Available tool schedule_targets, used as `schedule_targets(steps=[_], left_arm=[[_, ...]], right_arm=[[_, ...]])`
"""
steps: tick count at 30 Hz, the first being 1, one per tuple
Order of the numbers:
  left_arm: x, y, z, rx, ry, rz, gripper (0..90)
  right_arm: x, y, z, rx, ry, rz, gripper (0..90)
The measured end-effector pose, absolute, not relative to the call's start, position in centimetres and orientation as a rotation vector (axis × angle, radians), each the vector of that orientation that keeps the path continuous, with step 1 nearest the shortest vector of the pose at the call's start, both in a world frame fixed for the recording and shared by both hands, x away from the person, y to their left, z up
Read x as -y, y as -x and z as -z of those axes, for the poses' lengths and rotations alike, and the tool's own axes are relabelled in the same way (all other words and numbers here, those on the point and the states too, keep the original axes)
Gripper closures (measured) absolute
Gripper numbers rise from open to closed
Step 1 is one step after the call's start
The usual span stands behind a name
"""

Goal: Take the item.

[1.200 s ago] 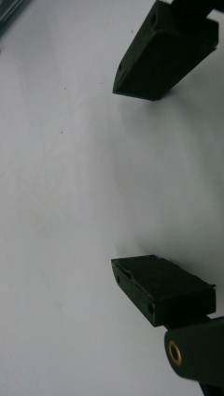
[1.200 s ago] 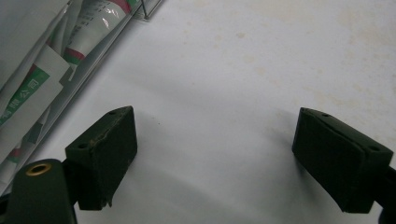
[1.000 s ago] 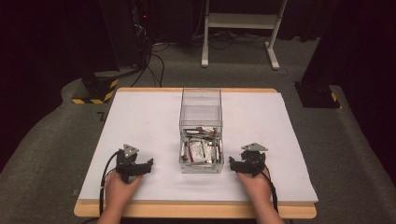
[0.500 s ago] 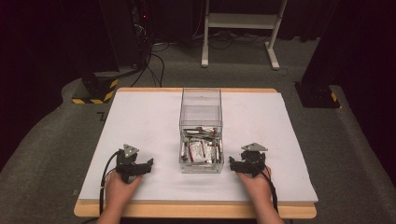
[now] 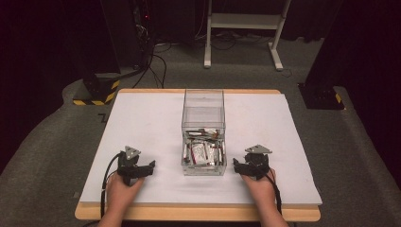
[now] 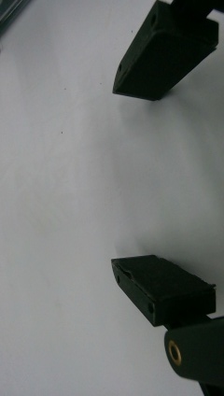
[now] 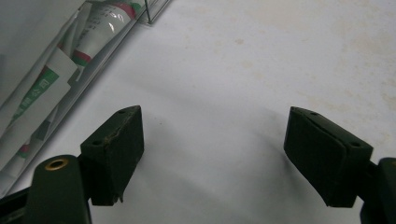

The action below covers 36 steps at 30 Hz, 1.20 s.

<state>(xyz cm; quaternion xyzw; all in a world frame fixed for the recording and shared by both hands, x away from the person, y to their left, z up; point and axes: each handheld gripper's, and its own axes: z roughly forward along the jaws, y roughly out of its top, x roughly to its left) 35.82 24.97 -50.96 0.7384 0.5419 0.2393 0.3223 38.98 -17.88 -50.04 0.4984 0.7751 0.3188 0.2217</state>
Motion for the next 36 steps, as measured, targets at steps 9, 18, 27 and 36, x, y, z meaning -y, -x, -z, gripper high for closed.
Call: schedule_targets(steps=[9, 18, 27, 36], left_arm=[[-25.0, -35.8, 51.0, -1.423, -1.938, -0.628, 14.3], [-25.0, -35.8, 51.0, -1.423, -1.938, -0.628, 14.3], [-25.0, -35.8, 51.0, -1.423, -1.938, -0.628, 14.3], [-25.0, -35.8, 51.0, -1.423, -1.938, -0.628, 14.3]], right_arm=[[18.4, -38.5, 49.5, -2.132, -1.349, -0.91, 22.3], [18.6, -38.1, 49.0, -2.14, -1.324, -0.954, 25.1], [18.4, -37.7, 48.5, -2.141, -1.292, -0.98, 26.8], [17.9, -36.9, 47.6, -2.131, -1.25, -1.029, 33.6]])
